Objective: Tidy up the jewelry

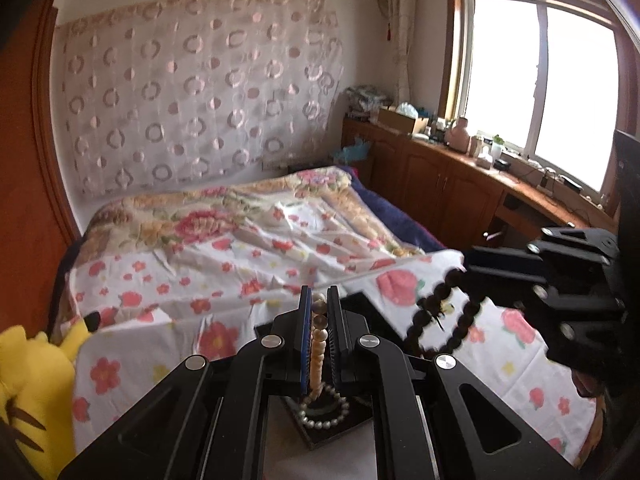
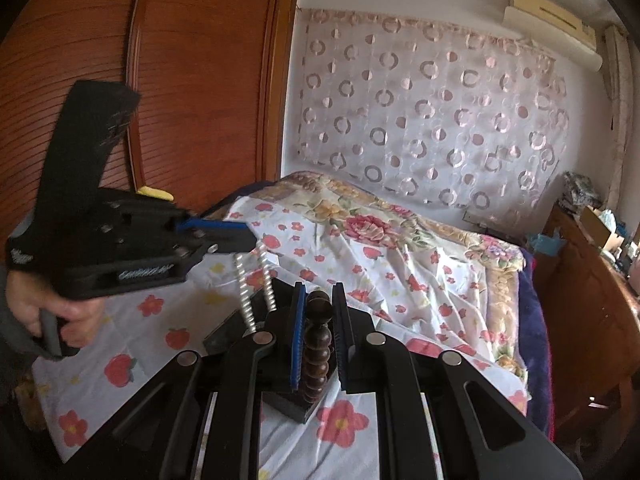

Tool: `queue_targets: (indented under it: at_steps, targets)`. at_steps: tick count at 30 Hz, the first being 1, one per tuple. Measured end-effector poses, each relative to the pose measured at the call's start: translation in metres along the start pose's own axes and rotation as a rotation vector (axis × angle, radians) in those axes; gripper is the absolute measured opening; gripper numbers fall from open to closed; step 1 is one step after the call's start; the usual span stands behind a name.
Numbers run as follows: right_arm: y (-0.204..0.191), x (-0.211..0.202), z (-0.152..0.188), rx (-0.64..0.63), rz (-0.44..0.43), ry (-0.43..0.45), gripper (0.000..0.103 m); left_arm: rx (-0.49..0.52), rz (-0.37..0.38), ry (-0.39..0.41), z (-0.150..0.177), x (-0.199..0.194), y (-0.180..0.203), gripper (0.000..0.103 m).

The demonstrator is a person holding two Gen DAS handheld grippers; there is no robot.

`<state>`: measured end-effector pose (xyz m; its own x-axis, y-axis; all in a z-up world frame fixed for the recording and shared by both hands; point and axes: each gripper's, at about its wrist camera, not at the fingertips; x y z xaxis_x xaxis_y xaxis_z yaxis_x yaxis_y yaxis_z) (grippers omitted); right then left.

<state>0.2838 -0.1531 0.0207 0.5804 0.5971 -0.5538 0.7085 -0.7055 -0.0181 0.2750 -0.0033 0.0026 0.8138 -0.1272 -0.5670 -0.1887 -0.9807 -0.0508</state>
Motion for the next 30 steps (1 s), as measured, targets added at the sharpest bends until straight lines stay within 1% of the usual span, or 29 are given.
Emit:
queue_targets:
  at_steps: [8, 14, 18, 25, 26, 27, 28, 30]
  targets:
    - [0.027, 0.055, -0.001, 0.038, -0.023, -0.063, 0.015, -0.007, 0.001, -0.062, 0.024, 0.023, -0.012, 0.007]
    - [0.033, 0.084, 0.008, 0.061, -0.032, -0.109, 0.015, -0.010, 0.000, -0.073, 0.036, 0.027, -0.015, 0.007]
    - [0.035, 0.092, 0.013, 0.073, -0.033, -0.125, 0.015, -0.015, 0.006, -0.073, 0.038, 0.027, -0.016, 0.007]
    - [0.037, 0.086, 0.012, 0.081, -0.028, -0.121, 0.016, -0.012, 0.005, -0.067, 0.039, 0.023, -0.014, 0.007]
    - [0.037, 0.085, 0.012, 0.082, -0.021, -0.118, 0.019, -0.014, 0.006, -0.067, 0.041, 0.023, -0.015, 0.007]
    - [0.037, 0.082, 0.011, 0.086, -0.014, -0.111, 0.032, -0.013, 0.005, -0.069, 0.040, 0.023, -0.014, 0.007]
    - [0.038, 0.079, 0.010, 0.088, -0.015, -0.104, 0.039, -0.014, 0.002, -0.069, 0.039, 0.022, -0.014, 0.007]
    - [0.037, 0.073, 0.008, 0.089, -0.024, -0.089, 0.039, -0.019, 0.001, -0.066, 0.041, 0.019, -0.014, 0.011]
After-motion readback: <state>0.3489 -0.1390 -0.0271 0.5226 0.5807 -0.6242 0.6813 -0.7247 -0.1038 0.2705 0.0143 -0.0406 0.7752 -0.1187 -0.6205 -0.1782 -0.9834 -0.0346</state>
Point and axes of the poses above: each gripper's, at about its wrist camera, not at the fingertips, and x roughly the way its jaws point, y to its right, z to its underside, and after that the axes turned 12 degrees about -z, right-handed
